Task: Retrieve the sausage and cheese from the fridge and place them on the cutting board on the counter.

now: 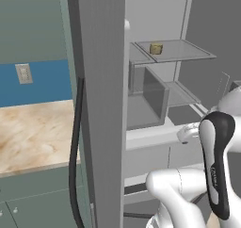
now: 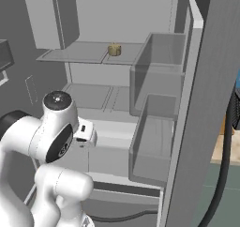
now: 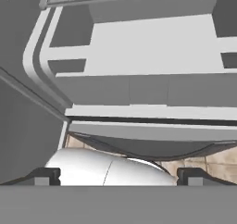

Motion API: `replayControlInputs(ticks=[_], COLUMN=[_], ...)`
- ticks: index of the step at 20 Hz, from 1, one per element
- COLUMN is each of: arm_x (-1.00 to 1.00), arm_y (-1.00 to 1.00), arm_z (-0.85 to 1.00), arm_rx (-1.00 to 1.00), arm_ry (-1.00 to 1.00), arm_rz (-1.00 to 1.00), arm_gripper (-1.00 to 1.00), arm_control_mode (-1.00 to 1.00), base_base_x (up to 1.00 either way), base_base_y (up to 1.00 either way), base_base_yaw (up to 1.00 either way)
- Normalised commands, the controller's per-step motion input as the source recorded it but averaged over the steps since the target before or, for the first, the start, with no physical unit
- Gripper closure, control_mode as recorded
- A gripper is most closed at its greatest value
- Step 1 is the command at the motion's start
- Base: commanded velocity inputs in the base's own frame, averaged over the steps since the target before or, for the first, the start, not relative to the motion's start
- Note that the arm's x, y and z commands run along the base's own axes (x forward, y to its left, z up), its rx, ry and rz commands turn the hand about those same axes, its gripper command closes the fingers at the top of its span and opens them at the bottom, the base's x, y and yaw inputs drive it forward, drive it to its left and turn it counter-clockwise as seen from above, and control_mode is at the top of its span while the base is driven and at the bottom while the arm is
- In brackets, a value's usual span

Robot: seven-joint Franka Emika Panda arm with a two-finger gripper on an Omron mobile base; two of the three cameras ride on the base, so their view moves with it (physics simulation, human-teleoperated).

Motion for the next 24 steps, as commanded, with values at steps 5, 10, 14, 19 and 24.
replayControlInputs(ticks=[5,10,14,19,24], arm_x=[0.03,0.13,0.30,0.33,0.34], arm_y=[0.03,0.00,0.00,0.00,-0.01], arm_z=[0.59,0.66,0.56,0.60,0.51], arm_rx=[-0.11,-0.01,0.00,0.00,0.00], arm_ry=[-0.41,-0.29,-0.05,0.00,0.00], arm_rz=[0.06,0.00,0.00,-0.04,-0.02], arm_gripper=[-1.00,-1.00,-1.00,-1.00,-1.00], arm_control_mode=[-1.00,-1.00,-1.00,-1.00,-1.00], base_base_x=[0.00,0.00,0.00,0.00,0.00], base_base_y=[0.00,0.00,0.00,0.00,0.00], base_base_yaw=[0.00,0.00,0.00,0.00,0.00])
